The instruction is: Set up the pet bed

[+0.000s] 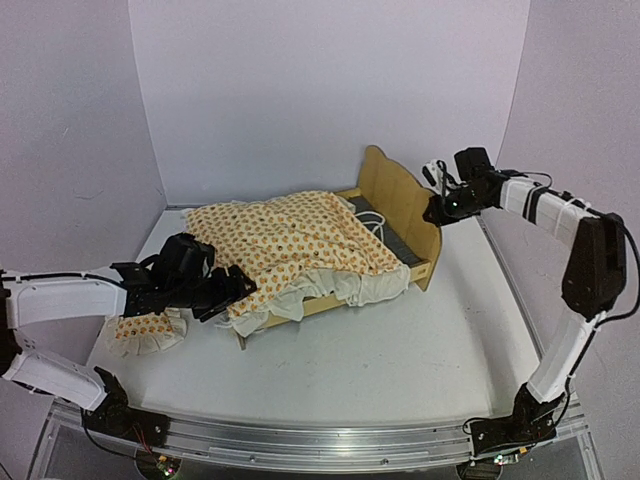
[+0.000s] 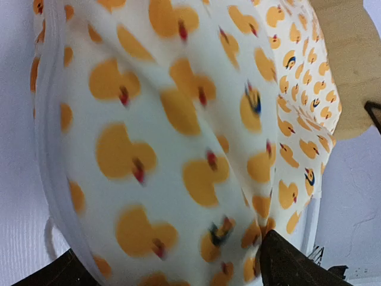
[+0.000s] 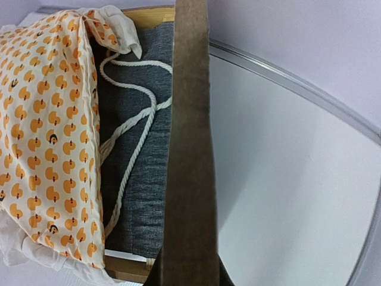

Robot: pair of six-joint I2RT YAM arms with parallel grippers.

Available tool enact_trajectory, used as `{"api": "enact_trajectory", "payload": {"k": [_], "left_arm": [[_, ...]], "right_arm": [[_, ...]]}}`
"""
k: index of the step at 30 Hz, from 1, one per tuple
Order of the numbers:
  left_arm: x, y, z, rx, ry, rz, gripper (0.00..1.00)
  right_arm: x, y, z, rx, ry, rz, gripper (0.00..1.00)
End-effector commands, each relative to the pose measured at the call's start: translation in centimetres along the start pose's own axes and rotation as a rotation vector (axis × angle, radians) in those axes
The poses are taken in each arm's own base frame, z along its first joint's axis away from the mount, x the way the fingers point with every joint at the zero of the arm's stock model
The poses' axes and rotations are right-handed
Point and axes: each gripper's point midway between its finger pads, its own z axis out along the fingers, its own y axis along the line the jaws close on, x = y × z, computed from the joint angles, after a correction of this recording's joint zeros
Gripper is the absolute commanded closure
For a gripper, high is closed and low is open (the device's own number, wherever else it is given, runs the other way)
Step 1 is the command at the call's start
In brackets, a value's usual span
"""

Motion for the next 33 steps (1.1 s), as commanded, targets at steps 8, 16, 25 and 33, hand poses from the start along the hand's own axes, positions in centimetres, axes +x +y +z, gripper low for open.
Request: {"api": "enact_trajectory", "payload": {"k": [8,16,25,33], "left_arm": [[-10.9,-5.3,-4.0,-0.081,-0.32,0.264,0.05],[-7.9,-14.4,-6.9,0.318,-0.244,0.496,0.13],[8.4,-27.3,-0.7,0.526,-0.246,1.432,0.01],[11.8,-32.1,7.8,0.593,-0.193,1.667,0.07]], "right_arm": [[12.7,0.3,-12.6,0.328,0.004,0.42,1.0],[13.6,6.1,-12.4,0.13,0.05,0.516,1.0],[15.1,6.8,-17.1,0.166,0.268,0.413,0.23],[18.0,7.3,-23.1,0.21,0.25,0.367,0.02]]}}
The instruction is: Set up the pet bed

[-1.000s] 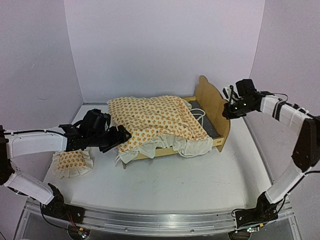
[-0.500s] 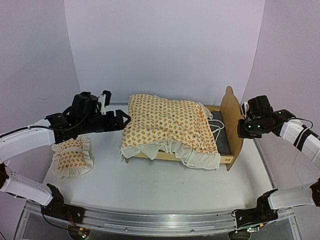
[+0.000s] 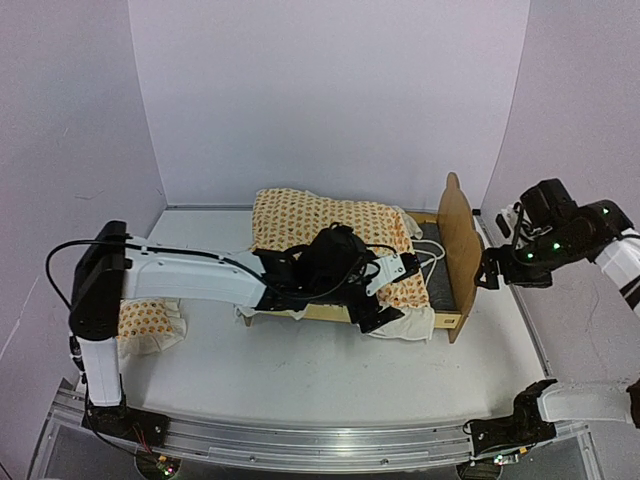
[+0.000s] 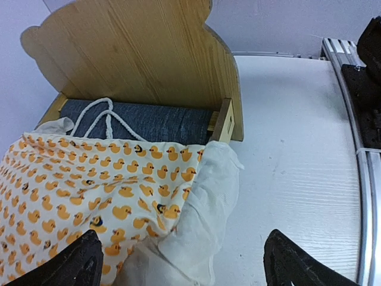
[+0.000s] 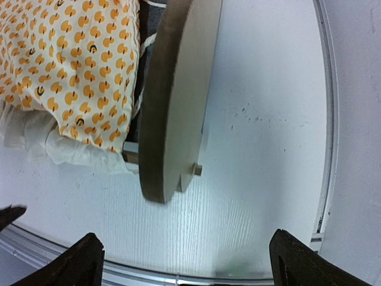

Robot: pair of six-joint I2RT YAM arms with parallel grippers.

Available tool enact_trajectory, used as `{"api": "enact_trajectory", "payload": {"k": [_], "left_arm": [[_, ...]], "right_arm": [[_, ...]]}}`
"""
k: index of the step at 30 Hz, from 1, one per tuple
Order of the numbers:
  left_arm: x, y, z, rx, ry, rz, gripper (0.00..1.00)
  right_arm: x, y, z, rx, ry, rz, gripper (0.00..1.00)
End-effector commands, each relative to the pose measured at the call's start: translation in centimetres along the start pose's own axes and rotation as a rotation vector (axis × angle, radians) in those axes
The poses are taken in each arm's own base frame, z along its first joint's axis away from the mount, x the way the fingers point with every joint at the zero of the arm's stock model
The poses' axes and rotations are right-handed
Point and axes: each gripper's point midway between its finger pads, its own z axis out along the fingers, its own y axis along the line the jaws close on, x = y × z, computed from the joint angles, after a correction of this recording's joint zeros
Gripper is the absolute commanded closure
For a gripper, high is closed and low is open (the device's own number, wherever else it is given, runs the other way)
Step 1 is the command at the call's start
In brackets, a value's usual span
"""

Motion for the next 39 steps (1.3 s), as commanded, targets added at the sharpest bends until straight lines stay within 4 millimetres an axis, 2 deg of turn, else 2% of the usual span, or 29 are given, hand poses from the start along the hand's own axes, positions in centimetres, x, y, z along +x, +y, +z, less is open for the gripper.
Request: {"api": "enact_trajectory", "payload": {"k": [1,4,8,10,15,18,19,21,24,30,35,39], "left_arm": [[-4.6,0.3,3.0,0.066,-0.1,0.166,0.1],[-4.2,-0.2,6.1,0.147,-0.087,0.155,0.18],[-4.2,-1.5,8.0,0.361,-0.106,0.084,0.17],[-4.0,-1.8,8.7,0.416,-0.103,0.06,0.16],[-1.5,-2.7,11.3,0.458,-0.063,-0.001,0.14],[0.1,-2.1,12.6,0.429,-0.025,-0.027,0.22],[0.4,-1.8,12.8,0.423,-0.019,-0.037,0.28],[0.5,-1.5,12.9,0.425,-0.02,-0.055,0.39],[0.1,-1.4,12.6,0.444,-0.036,-0.076,0.48],[-1.9,-0.9,11.1,0.519,-0.13,-0.181,0.71],[-2.6,-0.8,10.0,0.575,-0.164,-0.222,0.82],[-4.1,-0.1,8.8,0.594,-0.207,-0.262,0.86]], "right_arm": [[2.6,-0.7,-3.3,-0.016,-0.026,-0.022,0.02],[3.4,0.5,-4.3,-0.105,-0.051,-0.024,0.02],[4.1,1.4,-4.7,-0.167,-0.053,-0.018,0.02],[4.4,1.5,-4.7,-0.18,-0.049,-0.016,0.02],[4.5,1.7,-5.4,-0.201,-0.071,-0.014,0.02],[4.3,2.0,-5.9,-0.217,-0.087,-0.016,0.02],[4.3,2.0,-6.0,-0.218,-0.091,-0.018,0.02],[4.4,2.0,-6.0,-0.219,-0.091,-0.018,0.02],[4.5,1.9,-5.6,-0.213,-0.082,-0.012,0.02],[4.5,2.2,-5.2,-0.226,-0.063,0.001,0.02],[4.5,2.2,-5.3,-0.228,-0.066,0.003,0.02],[4.7,2.8,-5.0,-0.258,-0.042,-0.008,0.02]]}}
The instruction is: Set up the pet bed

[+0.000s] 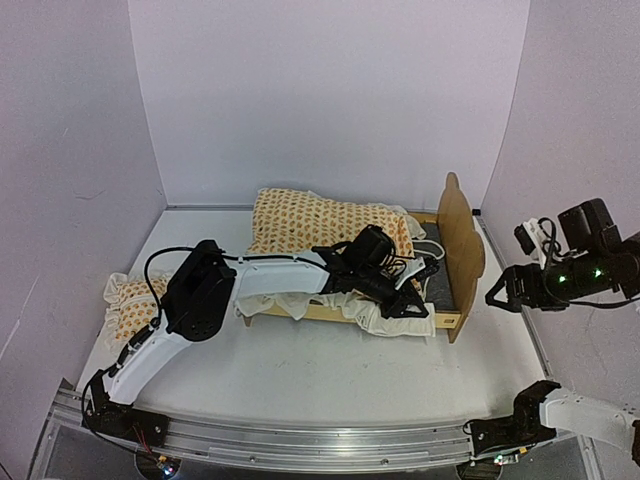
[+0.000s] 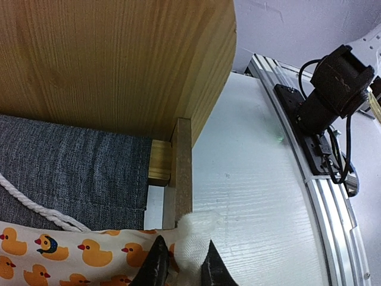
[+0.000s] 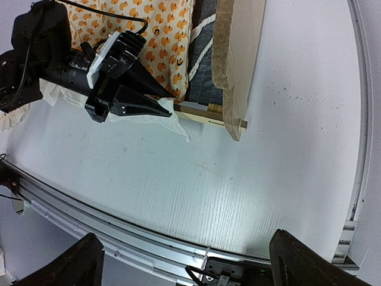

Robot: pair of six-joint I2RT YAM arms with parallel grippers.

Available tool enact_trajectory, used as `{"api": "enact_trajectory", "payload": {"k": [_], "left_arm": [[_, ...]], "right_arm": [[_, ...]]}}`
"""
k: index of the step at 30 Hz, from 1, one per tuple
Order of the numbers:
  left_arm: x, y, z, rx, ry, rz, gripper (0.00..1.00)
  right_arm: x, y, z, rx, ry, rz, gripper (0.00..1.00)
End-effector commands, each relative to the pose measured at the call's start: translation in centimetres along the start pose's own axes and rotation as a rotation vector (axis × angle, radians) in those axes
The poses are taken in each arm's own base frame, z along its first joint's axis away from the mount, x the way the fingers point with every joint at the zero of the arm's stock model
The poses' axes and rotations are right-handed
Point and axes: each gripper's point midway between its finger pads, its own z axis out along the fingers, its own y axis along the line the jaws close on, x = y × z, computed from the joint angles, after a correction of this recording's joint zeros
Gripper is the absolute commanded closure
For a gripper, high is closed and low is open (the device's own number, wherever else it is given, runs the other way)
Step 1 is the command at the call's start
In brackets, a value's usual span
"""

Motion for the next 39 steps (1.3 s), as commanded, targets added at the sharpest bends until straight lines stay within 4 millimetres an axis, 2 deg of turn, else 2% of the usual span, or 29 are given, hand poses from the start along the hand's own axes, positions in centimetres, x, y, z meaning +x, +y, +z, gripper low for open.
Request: {"api": "enact_trajectory", "payload": {"k": [1,6,9,12,15,18,20,23,25,30,33,35,39], "left_arm": [[-7.6,-2.3,-4.2,0.061,-0.164,0.018,0.88],[-10.8,-2.5,-7.6,0.094,-0.253,-0.041,0.94],[-11.9,-2.3,-9.6,0.115,-0.293,-0.077,0.97],[-12.4,-2.4,-10.2,0.133,-0.302,-0.101,0.96],[-12.0,-2.4,-9.9,0.154,-0.295,-0.127,0.95],[-11.8,-2.2,-9.8,0.154,-0.292,-0.161,1.0],[-12.8,-2.4,-10.6,0.146,-0.308,-0.162,1.0],[-15.2,-2.8,-12.9,0.119,-0.35,-0.132,1.0],[-16.5,-2.6,-14.7,0.093,-0.377,-0.127,1.0],[-17.7,-1.7,-17.9,0.087,-0.408,-0.143,1.0],[-18.4,-1.8,-19.3,0.089,-0.421,-0.132,1.0],[-18.8,-2.3,-19.8,0.097,-0.425,-0.124,1.0],[-19.3,-3.2,-20.4,0.131,-0.43,-0.116,1.0]], "right_arm": [[-0.2,1.1,0.5,-0.062,0.008,-0.014,0.02],[-0.4,2.9,1.2,-0.169,0.033,-0.054,0.02],[-0.9,4.4,1.3,-0.256,0.027,-0.079,0.02],[-1.4,5.5,1.1,-0.315,0.019,-0.101,0.02],[-2.0,5.4,1.4,-0.297,0.021,-0.094,0.02],[-2.8,5.7,1.3,-0.307,0.011,-0.077,0.02],[-3.3,6.9,1.2,-0.368,0.01,-0.076,0.02],[-4.2,7.8,0.8,-0.38,-0.004,-0.106,0.03],[-4.5,8.8,0.8,-0.389,-0.003,-0.148,0.08],[-4.8,11.4,2.6,-0.379,0.034,-0.253,0.33],[-4.7,12.0,4.8,-0.338,0.05,-0.302,0.5],[-4.9,11.8,6.7,-0.285,0.044,-0.331,0.59],[-7.0,11.7,10.5,-0.226,-0.051,-0.339,0.74]]}}
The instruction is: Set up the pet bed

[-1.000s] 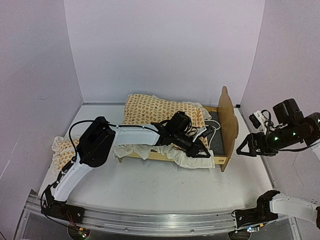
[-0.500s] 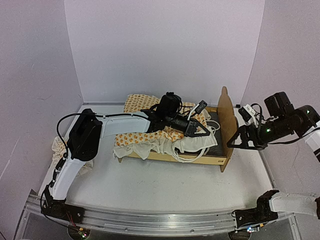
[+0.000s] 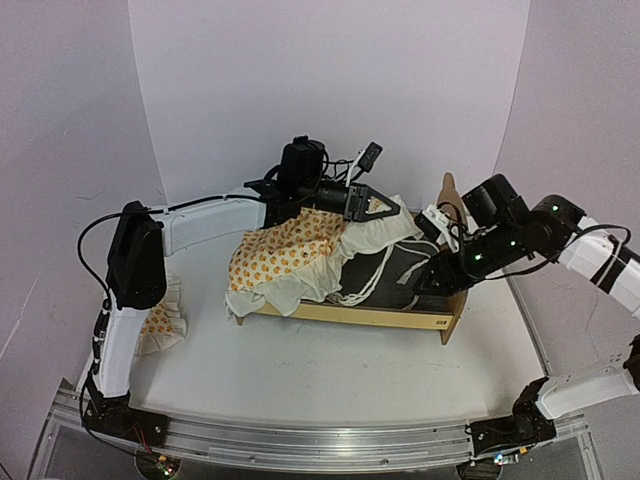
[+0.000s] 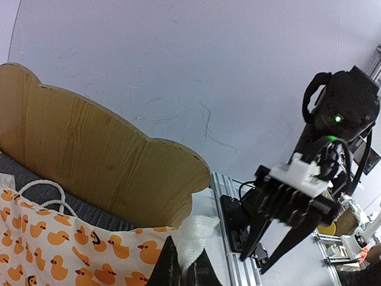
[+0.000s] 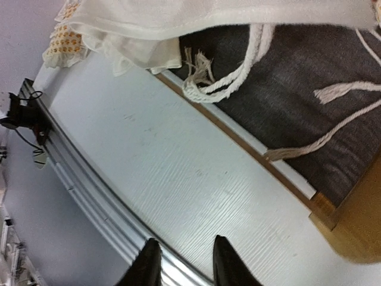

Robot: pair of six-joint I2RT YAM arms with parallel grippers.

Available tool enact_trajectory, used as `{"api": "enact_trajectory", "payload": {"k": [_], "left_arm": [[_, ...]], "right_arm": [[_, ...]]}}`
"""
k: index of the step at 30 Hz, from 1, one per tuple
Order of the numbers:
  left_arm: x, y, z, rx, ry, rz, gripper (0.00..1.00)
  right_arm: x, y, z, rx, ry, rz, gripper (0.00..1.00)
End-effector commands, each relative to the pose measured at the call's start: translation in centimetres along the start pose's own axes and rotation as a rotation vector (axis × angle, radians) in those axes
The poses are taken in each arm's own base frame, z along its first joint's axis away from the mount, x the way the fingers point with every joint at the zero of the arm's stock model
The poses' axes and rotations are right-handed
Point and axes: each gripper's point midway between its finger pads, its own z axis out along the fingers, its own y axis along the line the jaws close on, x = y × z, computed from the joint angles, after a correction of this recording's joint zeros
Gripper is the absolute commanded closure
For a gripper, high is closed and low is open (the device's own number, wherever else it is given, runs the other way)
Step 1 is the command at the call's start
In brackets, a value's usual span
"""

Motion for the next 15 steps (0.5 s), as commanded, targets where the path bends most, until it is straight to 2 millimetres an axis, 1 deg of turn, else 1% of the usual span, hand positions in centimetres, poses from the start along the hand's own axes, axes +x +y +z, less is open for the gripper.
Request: {"api": "enact_trajectory", "payload": {"k": [1,2,3,5,6,8,10,12,15], "left_arm": [[-4.1,-5.5,-1.0,0.103,-0.056,0.093,1.0],[-4.1,-5.6,-1.1,0.106,-0.056,0.095,1.0],[-4.2,-5.8,-1.2,0.107,-0.058,0.097,1.0],[-4.4,-6.1,-1.3,0.113,-0.061,0.104,1.0],[-4.4,-6.1,-1.4,0.115,-0.062,0.106,1.0],[-4.6,-6.2,-1.5,0.111,-0.065,0.11,1.0],[-4.7,-6.3,-1.8,0.112,-0.067,0.106,1.0],[-4.8,-6.5,-2.1,0.118,-0.066,0.107,1.0],[-4.9,-6.9,-2.3,0.129,-0.065,0.11,1.0]], "right_arm": [[-4.3,-2.4,2.8,0.119,-0.179,-0.045,0.81],[-5.0,-2.4,3.7,0.107,-0.194,-0.058,0.86],[-5.5,-2.4,4.4,0.095,-0.21,-0.066,0.88],[-6.9,-2.3,5.8,0.072,-0.272,-0.086,0.89],[-7.2,-2.7,6.1,0.09,-0.293,-0.092,0.89],[-7.8,-4.1,5.9,0.17,-0.34,-0.082,0.89],[-8.4,-5.5,5.1,0.255,-0.386,-0.066,0.89],[-9.0,-6.0,4.7,0.291,-0.418,-0.064,0.89],[-9.7,-6.6,5.0,0.302,-0.483,-0.043,0.9]]}}
